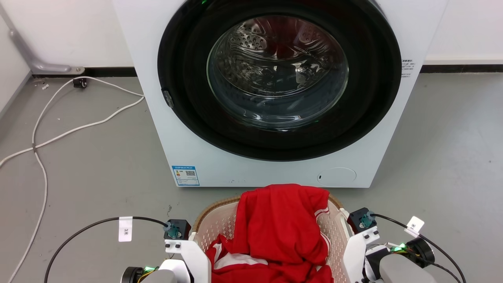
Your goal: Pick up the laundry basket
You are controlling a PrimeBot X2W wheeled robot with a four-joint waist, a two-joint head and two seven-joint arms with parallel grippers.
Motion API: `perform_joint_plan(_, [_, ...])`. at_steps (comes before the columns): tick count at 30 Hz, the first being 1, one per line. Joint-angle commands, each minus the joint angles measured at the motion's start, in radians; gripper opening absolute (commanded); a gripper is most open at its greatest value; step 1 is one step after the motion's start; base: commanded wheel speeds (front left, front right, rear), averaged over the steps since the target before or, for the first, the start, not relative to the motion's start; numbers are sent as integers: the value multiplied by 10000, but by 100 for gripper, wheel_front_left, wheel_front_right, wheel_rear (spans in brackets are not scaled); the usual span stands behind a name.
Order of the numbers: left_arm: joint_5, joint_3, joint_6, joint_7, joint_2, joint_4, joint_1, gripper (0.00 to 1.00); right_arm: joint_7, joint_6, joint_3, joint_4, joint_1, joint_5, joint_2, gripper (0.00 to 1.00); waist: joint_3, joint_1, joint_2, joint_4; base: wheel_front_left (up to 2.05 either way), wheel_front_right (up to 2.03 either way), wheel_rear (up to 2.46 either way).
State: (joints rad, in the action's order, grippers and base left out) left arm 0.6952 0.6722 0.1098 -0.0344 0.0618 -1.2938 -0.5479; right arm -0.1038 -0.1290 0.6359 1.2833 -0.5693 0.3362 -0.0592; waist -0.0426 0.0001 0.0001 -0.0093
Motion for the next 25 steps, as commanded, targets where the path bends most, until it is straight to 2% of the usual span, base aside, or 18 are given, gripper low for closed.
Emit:
perform_joint_plan(1, [18, 95, 144, 123, -210, 152, -185, 0, 63, -31, 95, -41, -117, 62, 162, 0, 16, -1, -1, -4, 0, 0, 0])
perform_joint_plan(25, [204, 225, 139, 161, -180, 132, -162, 0, 105, -32, 322, 14, -128, 265, 163, 0, 27, -1, -1, -42, 0, 0, 0])
